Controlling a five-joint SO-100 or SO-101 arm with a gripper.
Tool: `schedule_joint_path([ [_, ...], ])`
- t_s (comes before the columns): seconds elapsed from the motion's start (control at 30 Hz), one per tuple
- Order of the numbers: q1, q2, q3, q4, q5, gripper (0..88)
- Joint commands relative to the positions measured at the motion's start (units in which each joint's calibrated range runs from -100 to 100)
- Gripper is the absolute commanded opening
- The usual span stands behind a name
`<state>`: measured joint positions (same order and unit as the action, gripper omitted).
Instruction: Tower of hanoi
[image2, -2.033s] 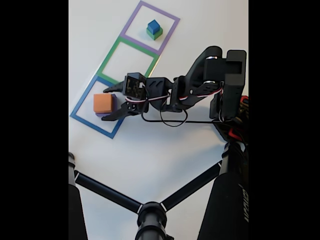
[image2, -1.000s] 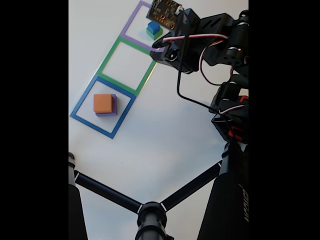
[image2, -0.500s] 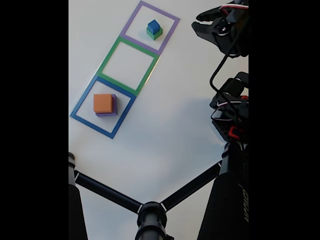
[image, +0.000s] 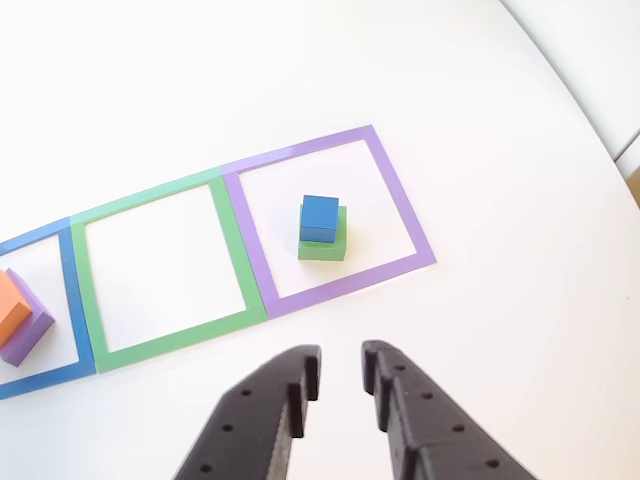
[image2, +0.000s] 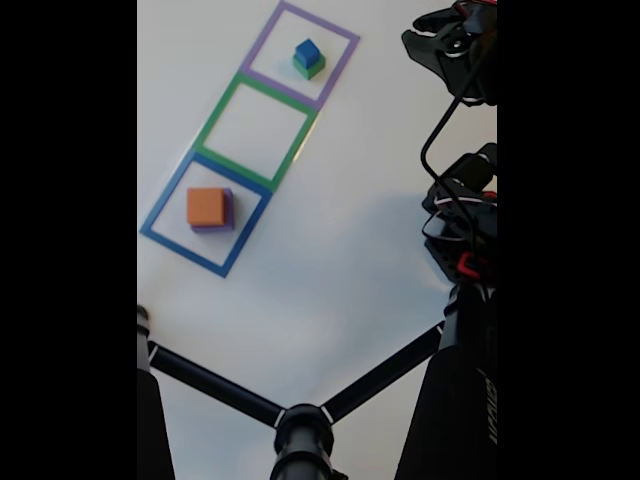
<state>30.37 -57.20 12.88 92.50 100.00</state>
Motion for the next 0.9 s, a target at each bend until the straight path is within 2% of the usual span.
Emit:
schedule_joint_path([
  [0.0,3.2,-2.0,12.3,-10.7,0.0,4.7],
  [0.17,5.7,-2.1,28.7,-28.3,0.0,20.9],
  [0.3,6.7,-0.6,43.6,-49.4,0.0,27.5],
  [0.43,7.3,3.5,53.6,-67.0,0.0,29.7],
  [0.87,7.2,22.6,65.0,-103.8,0.0,32.0],
])
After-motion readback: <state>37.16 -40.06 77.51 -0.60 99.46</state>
